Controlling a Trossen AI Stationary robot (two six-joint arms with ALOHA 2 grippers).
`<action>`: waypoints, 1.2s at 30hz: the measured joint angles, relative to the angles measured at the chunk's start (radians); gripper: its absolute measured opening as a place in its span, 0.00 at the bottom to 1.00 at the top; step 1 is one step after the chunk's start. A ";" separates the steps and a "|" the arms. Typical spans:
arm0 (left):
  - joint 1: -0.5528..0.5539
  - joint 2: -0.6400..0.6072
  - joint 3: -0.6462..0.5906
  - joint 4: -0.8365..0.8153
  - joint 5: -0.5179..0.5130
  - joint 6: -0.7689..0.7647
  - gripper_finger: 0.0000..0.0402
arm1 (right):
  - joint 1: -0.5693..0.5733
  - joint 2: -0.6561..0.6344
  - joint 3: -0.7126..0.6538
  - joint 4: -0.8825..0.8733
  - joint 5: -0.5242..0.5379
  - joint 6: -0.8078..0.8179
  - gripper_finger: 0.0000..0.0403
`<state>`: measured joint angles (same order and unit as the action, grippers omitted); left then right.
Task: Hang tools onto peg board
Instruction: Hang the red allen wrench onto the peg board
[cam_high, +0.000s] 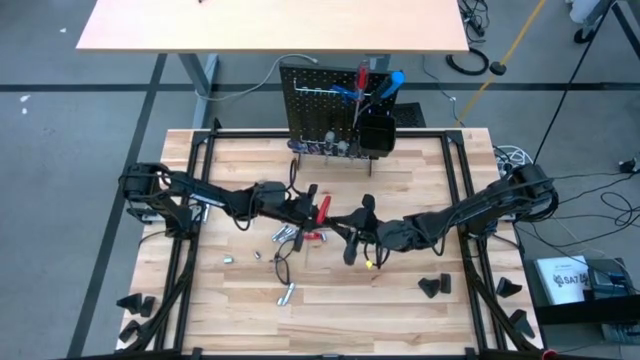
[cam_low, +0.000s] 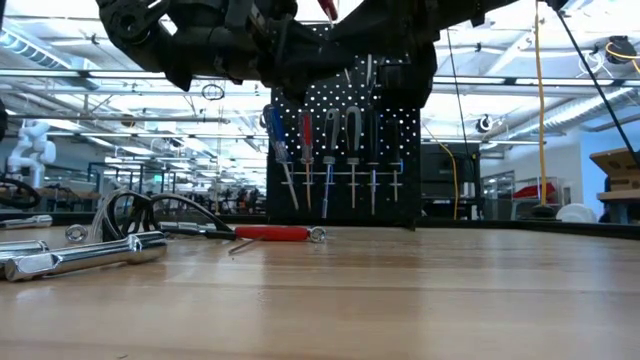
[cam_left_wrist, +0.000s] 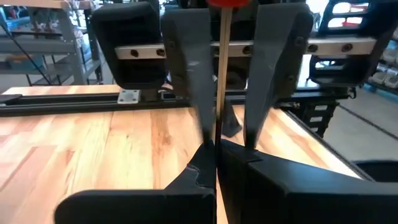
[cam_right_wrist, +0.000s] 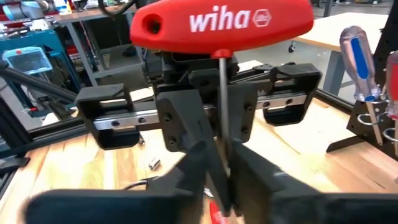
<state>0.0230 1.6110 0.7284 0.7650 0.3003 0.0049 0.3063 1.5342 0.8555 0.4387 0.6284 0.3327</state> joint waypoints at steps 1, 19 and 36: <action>-0.003 0.000 0.000 -0.003 0.000 0.009 0.00 | 0.001 0.004 0.000 0.000 -0.002 0.000 0.09; -0.007 0.001 -0.002 -0.013 0.013 0.028 0.09 | 0.001 0.020 0.000 0.014 -0.023 0.003 0.00; 0.018 -0.033 0.002 -0.200 0.013 0.036 0.51 | 0.003 0.023 -0.001 0.010 -0.021 -0.008 0.00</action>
<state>0.0414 1.5784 0.7303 0.5654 0.3134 0.0414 0.3093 1.5574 0.8547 0.4484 0.6071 0.3244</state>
